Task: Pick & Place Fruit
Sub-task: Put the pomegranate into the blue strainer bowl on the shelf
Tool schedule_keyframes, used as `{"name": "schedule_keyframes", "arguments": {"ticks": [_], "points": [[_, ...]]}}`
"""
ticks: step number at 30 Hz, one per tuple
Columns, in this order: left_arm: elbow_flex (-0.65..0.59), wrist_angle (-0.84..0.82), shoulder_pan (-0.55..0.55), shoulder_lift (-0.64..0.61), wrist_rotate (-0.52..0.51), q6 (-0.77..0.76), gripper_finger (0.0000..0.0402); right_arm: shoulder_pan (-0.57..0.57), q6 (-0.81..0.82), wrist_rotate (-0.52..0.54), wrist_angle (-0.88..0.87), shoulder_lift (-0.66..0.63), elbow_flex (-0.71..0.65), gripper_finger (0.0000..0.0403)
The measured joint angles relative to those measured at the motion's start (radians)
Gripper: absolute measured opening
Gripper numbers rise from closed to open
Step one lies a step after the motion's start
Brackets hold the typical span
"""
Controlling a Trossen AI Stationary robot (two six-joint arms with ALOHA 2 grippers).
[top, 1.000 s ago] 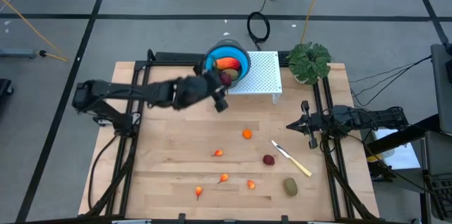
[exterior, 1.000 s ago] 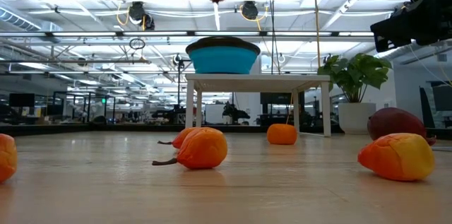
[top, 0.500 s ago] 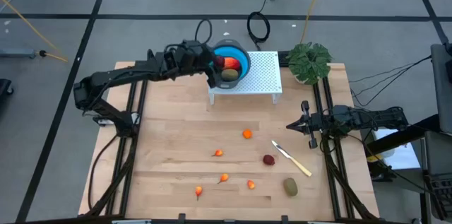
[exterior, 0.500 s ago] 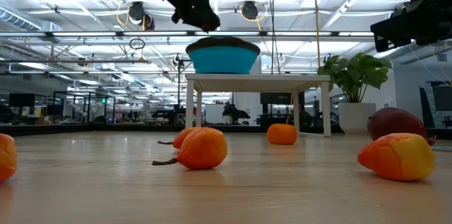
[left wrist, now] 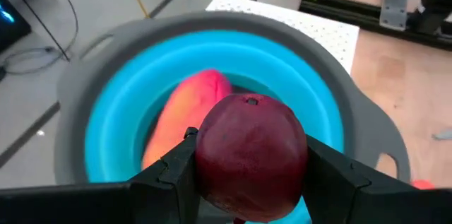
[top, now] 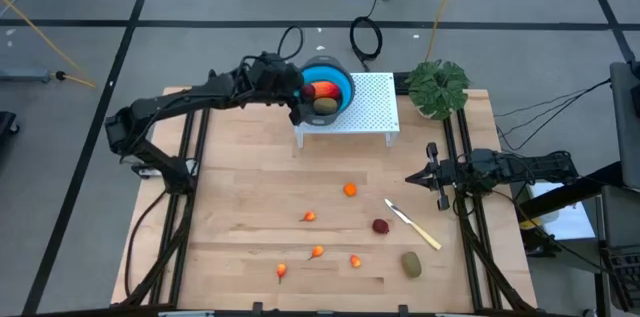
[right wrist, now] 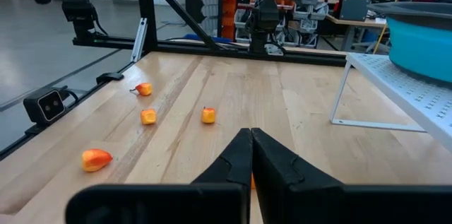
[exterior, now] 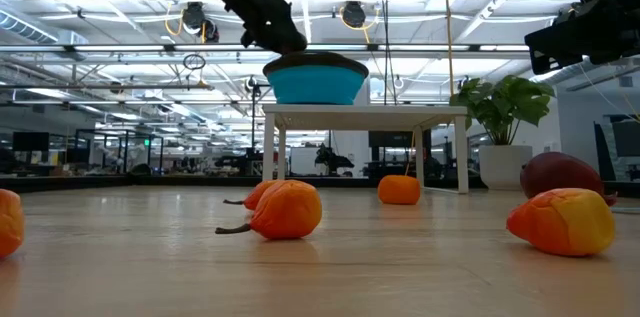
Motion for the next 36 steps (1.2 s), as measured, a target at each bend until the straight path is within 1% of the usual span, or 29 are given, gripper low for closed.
{"name": "schedule_keyframes", "arguments": {"ticks": [1,3,10,15,19,32,36], "points": [[0.024,-0.029,0.001,0.010,-0.001,-0.001,0.0186,0.000,0.000,0.000,0.000,0.000,0.000,0.0000],[0.095,-0.149,0.006,0.044,-0.014,0.009,0.0186,0.000,0.000,0.000,0.000,0.000,0.000,0.0000],[0.391,-0.459,0.009,0.223,-0.018,0.091,0.0186,0.000,0.001,0.000,0.000,0.000,0.000,0.0000],[0.527,-0.624,0.010,0.319,-0.023,0.112,0.0186,0.000,0.001,0.000,0.000,0.000,0.000,0.0000],[0.567,-0.672,0.009,0.358,-0.025,0.112,0.0186,0.000,0.001,0.000,0.000,0.000,0.000,0.0000],[0.569,-0.677,0.008,0.364,-0.027,0.114,0.0187,0.000,0.001,0.000,0.000,0.000,0.000,0.0000],[0.569,-0.677,0.008,0.364,-0.028,0.118,0.0198,0.000,0.001,0.000,0.000,0.000,0.000,0.0000]]}}
